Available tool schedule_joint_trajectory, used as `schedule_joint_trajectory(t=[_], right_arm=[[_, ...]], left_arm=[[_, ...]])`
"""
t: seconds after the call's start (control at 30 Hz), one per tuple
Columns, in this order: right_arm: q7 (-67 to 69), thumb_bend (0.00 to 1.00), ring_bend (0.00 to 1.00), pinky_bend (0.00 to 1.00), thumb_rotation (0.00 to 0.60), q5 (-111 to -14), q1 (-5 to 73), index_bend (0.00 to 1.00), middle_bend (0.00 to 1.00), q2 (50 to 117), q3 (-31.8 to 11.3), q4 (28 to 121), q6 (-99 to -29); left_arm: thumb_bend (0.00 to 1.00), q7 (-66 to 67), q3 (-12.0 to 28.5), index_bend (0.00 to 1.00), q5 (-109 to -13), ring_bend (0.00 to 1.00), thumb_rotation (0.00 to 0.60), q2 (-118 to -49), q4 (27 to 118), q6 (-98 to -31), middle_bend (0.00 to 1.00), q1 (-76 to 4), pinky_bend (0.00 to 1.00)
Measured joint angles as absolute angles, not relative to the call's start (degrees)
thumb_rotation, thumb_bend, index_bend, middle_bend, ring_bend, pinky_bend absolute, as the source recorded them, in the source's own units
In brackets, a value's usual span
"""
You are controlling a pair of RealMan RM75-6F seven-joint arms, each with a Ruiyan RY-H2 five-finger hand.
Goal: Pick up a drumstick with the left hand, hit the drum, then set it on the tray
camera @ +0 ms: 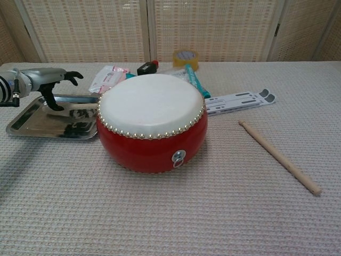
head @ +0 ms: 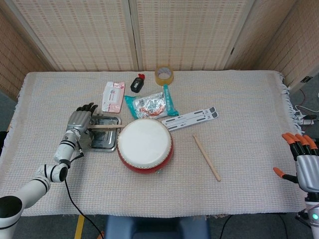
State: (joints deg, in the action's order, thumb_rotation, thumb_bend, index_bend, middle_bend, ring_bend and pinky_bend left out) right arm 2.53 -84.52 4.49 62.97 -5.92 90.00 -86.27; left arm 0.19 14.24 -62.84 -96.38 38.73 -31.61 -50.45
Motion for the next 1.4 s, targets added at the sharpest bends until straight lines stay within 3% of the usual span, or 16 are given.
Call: schedule_joint_trajectory(t=[0.4, 0.53, 0.87, 1.13, 1.4], right_arm=[[3.0, 0.06, 0.01, 0.1, 0.6, -84.9, 4.2, 0.13, 0.12, 62.6, -6.0, 90.0, -87.0], [3.9, 0.06, 0.01, 0.1, 0.6, -85.0, 4.2, 0.13, 0.12, 62.2, -6.0, 90.2, -87.0], [6.0, 0.06, 0.01, 0.1, 0.6, -84.6, 4.6, 0.19, 0.12, 61.0, -5.9, 90.3, -85.3], [8.0, 0.06, 0.01, 0.1, 0.6, -85.6, 5.6, 0.16, 0.12, 62.3, -5.7, 88.4, -84.2], [9.5, 0.06, 0.01, 0.1, 0.6, -86.0, 5.8, 0.15, 0.12, 63.5, -5.2, 87.3, -84.0]], left_arm=[[0.23, 1.3, 16.0, 0.0, -60.0, 0.0, 0.6, -92.7, 45.8, -34.3, 0.0, -49.2, 0.07], [0.24, -0.8, 17.0, 0.01, -60.4, 0.0, 0.6, -89.6, 52.3, -39.3, 0.03, -46.9, 0.07], [0.31, -1.8, 17.3, 0.18, -60.4, 0.07, 0.6, -80.1, 73.4, -56.1, 0.17, -36.2, 0.1], [0.31, 4.6, 12.5, 0.2, -63.3, 0.09, 0.6, -76.5, 86.2, -75.4, 0.18, -24.3, 0.1], [0.31, 11.2, 6.4, 0.19, -68.2, 0.09, 0.6, -73.4, 93.9, -84.0, 0.16, -16.5, 0.1]])
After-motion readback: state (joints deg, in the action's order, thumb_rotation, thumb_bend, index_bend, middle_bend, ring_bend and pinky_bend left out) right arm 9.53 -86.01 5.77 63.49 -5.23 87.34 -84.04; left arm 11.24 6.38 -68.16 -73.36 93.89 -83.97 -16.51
